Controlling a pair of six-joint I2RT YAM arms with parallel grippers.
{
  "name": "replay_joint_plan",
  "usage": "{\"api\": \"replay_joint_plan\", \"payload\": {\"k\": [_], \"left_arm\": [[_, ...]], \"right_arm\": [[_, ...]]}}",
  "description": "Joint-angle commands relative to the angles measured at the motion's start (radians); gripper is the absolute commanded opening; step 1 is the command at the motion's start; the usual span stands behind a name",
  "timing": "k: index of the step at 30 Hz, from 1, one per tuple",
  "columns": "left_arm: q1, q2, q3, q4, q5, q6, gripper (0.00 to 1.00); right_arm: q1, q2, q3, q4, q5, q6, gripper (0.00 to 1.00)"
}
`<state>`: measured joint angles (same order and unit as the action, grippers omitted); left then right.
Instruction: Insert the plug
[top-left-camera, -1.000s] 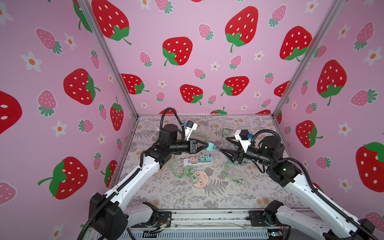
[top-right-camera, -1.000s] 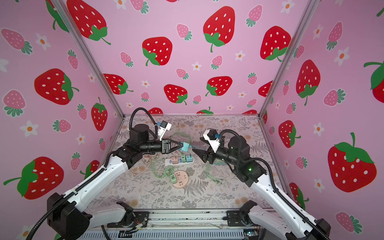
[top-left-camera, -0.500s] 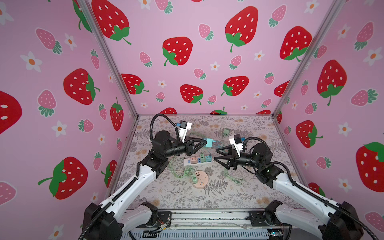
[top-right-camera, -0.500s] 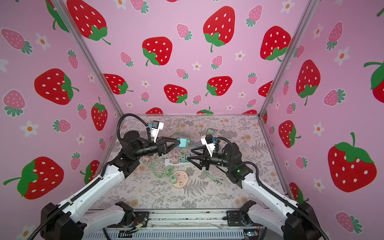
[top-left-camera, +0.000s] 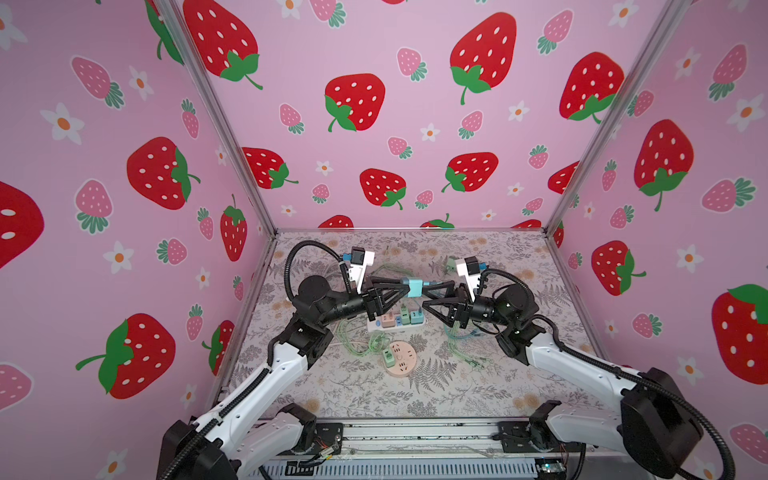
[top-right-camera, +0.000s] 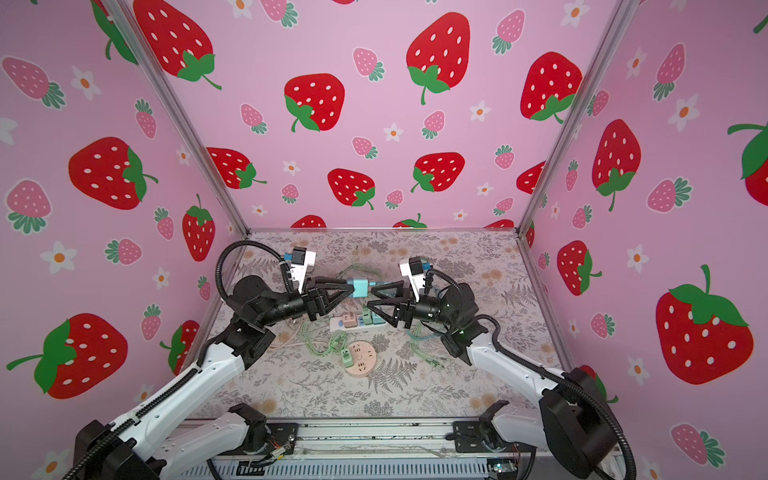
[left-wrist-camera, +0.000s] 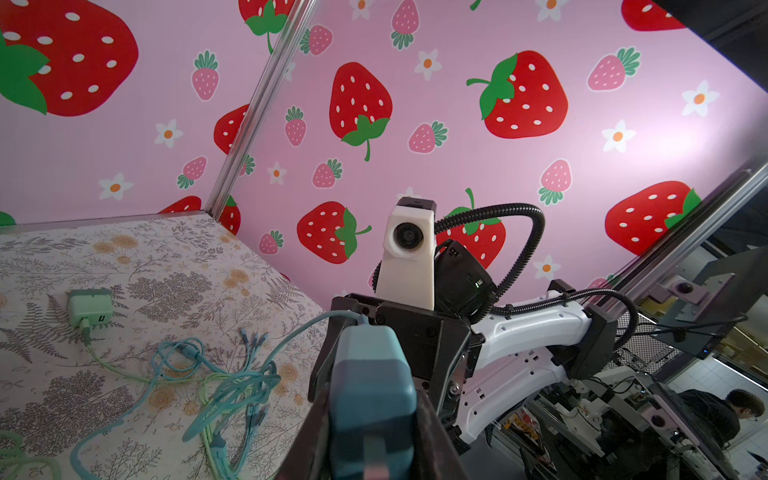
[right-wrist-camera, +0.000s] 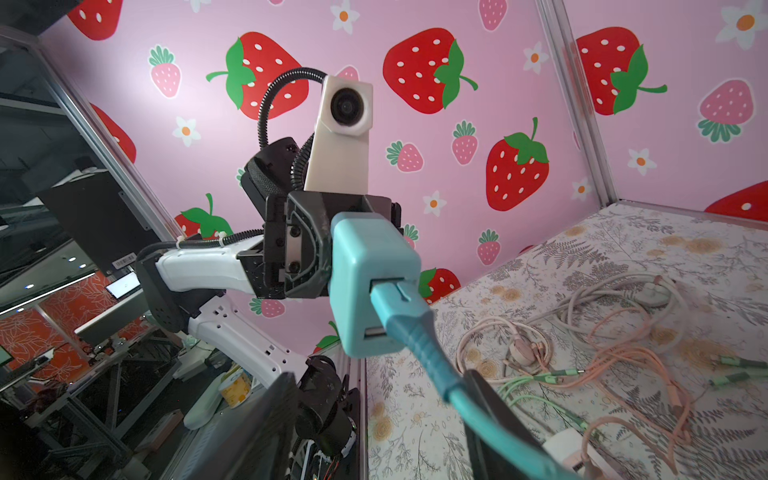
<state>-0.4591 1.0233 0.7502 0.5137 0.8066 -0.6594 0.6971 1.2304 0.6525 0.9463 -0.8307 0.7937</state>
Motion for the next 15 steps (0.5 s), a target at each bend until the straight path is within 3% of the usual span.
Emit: {"api": "replay_joint_plan", "payload": {"k": [1, 15], "left_arm": [[-0.007, -0.022, -0.013, 0.091, 0.034, -0.002, 0.00], [-0.024, -0.023, -0.052, 0.147, 0.029, 0.006, 0.00]], "right_arm": [[-0.002, 0.018, 0.046, 0.134, -0.022, 0.085, 0.64], [0.018, 0.096, 0.129, 0.170, -0.028, 0.113, 0.52]]}}
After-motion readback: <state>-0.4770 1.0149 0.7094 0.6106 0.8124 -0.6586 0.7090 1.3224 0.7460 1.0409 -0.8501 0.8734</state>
